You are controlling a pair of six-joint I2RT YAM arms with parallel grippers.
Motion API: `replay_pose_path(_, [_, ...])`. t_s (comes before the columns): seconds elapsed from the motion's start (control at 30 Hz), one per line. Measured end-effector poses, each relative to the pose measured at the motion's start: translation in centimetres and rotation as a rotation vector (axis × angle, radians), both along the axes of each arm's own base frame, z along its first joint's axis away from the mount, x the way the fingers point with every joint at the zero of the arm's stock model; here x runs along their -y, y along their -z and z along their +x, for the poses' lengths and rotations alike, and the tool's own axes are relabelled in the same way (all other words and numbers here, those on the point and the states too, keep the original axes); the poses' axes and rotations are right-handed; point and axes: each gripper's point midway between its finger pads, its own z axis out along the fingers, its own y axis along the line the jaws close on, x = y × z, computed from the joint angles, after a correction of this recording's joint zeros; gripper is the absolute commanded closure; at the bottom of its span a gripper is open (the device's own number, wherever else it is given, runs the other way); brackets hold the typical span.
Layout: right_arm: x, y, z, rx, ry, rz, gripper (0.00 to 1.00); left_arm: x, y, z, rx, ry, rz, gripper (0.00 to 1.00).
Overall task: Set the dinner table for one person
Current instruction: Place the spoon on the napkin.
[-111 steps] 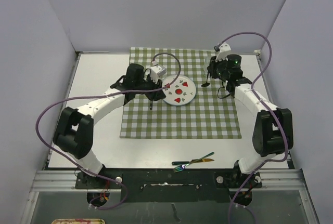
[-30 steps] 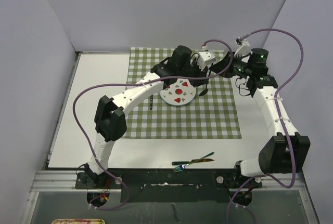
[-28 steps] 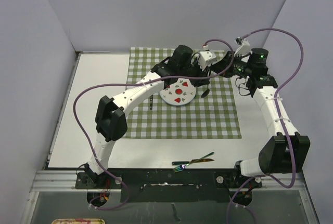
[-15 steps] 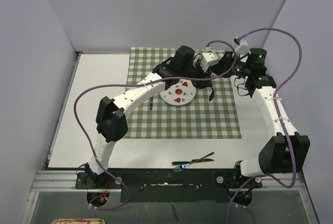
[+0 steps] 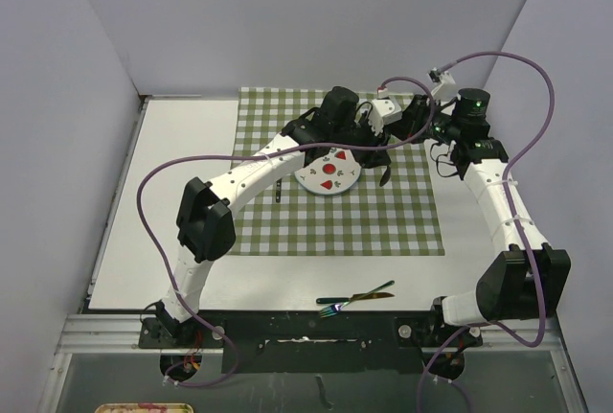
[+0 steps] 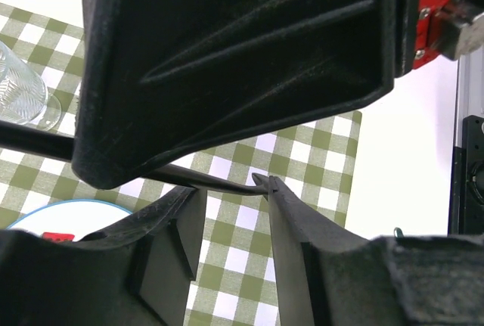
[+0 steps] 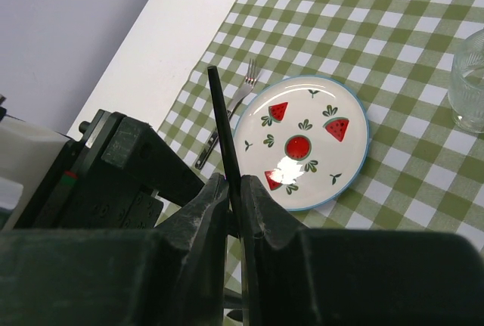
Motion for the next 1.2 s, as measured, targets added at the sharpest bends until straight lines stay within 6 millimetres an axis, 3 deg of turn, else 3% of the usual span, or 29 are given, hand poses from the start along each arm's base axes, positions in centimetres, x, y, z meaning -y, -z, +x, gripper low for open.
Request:
replay_pose_path(0.17, [-0.1, 0.0, 0.0, 0.000, -0.003, 0.001, 1.00, 0.0, -0.1, -0.2, -0.011, 0.004, -0.005, 0.61])
replay_pose_path(0.33, [-0.1, 0.0, -0.1, 0.000, -0.004, 0.001, 1.00, 0.0, -0.1, -0.3, -0.022, 0.007, -0.006, 0.52])
replay_pose_path(0.83, [-0.5, 0.5, -0.3, -0.011, -0.016, 0.006, 1.00, -0.5, -0.2, 1.0, -0.040, -0.084, 0.003, 0.53])
replay_pose_path(1.0, [-0.7, 0.7, -0.4, -0.017, -0.018, 0.012, 1.00, -0.7, 0.0, 1.6, -0.022, -0.118, 0.015, 0.70])
replay_pose_path(1.1, [-0.7, 0.6, -0.6, -0.019, -0.022, 0.017, 1.00, -0.9, 0.0, 2.0, -0.005, -0.129, 0.023, 0.97])
replay_pose_path(1.2, [-0.7, 0.5, -0.8, -0.023, -0.027, 0.022, 1.00, -1.6, 0.2, 3.2, 0.019, -0.173, 0.040, 1.00])
